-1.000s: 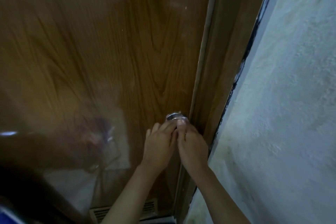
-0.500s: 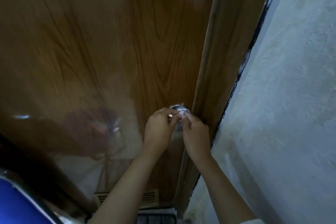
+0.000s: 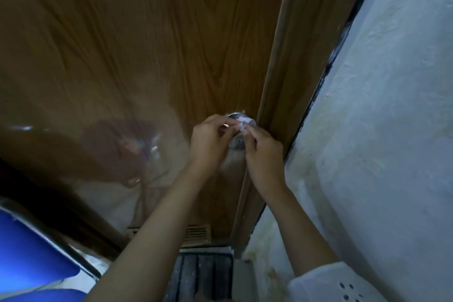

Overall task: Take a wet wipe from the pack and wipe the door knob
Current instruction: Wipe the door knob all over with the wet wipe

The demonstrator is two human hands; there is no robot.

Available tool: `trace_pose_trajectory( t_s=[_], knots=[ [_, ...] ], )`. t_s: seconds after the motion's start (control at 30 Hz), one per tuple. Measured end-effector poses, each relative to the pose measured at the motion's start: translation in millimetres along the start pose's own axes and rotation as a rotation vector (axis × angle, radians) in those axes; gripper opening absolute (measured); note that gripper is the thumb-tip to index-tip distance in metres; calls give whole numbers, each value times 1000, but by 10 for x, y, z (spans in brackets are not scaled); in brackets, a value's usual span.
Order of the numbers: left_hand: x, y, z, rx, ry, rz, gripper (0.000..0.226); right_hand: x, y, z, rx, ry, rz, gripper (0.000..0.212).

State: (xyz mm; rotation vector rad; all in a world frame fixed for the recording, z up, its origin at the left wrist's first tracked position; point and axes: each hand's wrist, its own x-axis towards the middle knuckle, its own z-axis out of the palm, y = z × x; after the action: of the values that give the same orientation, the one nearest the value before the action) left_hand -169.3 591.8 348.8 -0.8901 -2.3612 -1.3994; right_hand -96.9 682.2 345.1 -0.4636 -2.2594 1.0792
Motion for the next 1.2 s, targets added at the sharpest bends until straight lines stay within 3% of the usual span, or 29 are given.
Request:
trace_pose_trajectory(
  t_s=[0.2,0.37,0.5,0.63,0.73,0.87,1.07,1.2],
  knots=[
    [-84,-49,11,-237,57,-125,16,-69,-18,-2,-33,10,-226,28],
    [-121,-28,-16,-215,23,-63,21,-70,6,-16,60,128,-106,23],
    [-102,21,-26,-126,-84,-38,10,-117,15,3,-37,136,-179,22],
    [-95,28,-35,-100,-28,-51,9,-176,16,24,-121,173,-276,23],
    [-115,37,-32,-131,18,-70,6,-190,32,26,-43,141,-222,26],
    [-136,52,-45,-183,38,-31,17,-147,77,50,7,143,-86,14],
    [-174,-67,-100,-240,62,-116,33,-242,42,131,-67,113,-205,17],
    [-231,-116,-91,-256,12,-176,38,-226,88,105,-118,97,-154,17]
  ],
)
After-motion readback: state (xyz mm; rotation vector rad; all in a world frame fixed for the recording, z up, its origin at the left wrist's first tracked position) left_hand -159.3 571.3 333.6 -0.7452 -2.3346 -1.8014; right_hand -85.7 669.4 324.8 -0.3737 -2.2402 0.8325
